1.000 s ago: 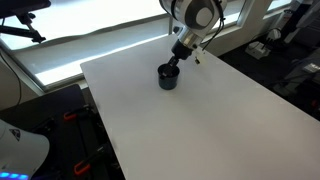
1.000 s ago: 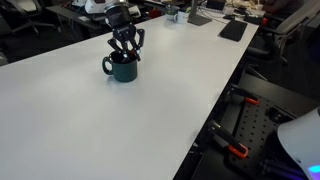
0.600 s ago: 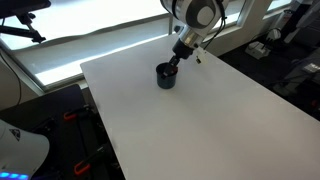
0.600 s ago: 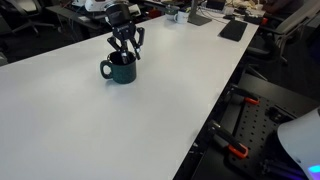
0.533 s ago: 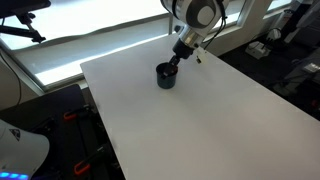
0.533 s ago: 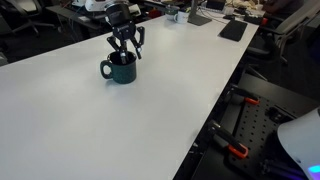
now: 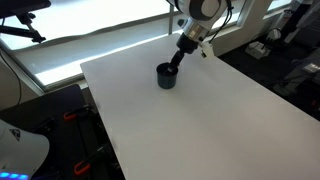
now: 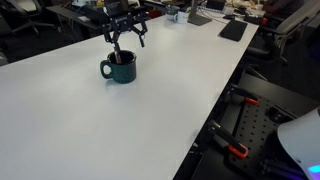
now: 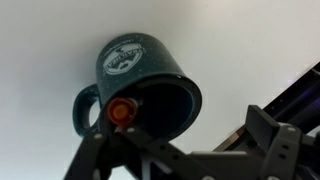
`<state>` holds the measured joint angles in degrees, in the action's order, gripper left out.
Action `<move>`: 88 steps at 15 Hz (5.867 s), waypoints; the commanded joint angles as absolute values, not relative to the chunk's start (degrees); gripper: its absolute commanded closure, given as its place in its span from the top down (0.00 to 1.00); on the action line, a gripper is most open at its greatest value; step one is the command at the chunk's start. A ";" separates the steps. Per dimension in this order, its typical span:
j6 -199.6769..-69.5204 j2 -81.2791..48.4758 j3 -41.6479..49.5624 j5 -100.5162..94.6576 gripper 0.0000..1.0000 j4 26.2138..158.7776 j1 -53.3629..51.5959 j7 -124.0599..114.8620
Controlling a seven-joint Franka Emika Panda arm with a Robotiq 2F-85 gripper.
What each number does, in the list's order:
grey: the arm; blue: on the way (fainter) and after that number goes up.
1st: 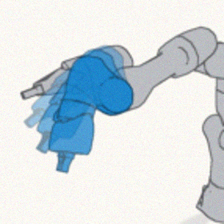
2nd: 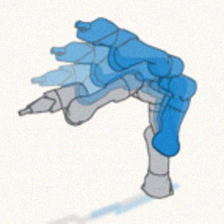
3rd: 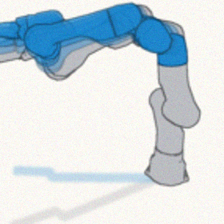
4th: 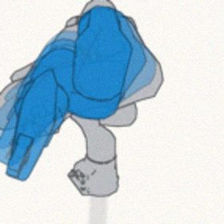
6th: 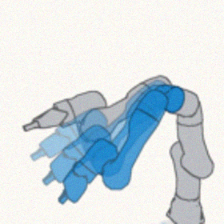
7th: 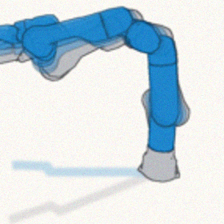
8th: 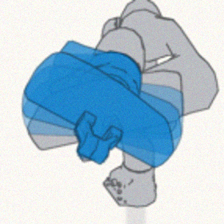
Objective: Remove the marker from the mug cup
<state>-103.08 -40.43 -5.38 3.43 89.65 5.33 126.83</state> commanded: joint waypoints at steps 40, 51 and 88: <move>-95.67 -44.81 -6.15 1.57 1.00 78.72 5.58 134.58; -90.34 -49.85 -6.32 1.24 1.00 73.38 5.52 142.03; -106.92 -28.77 -6.14 1.30 0.04 87.36 1.65 127.89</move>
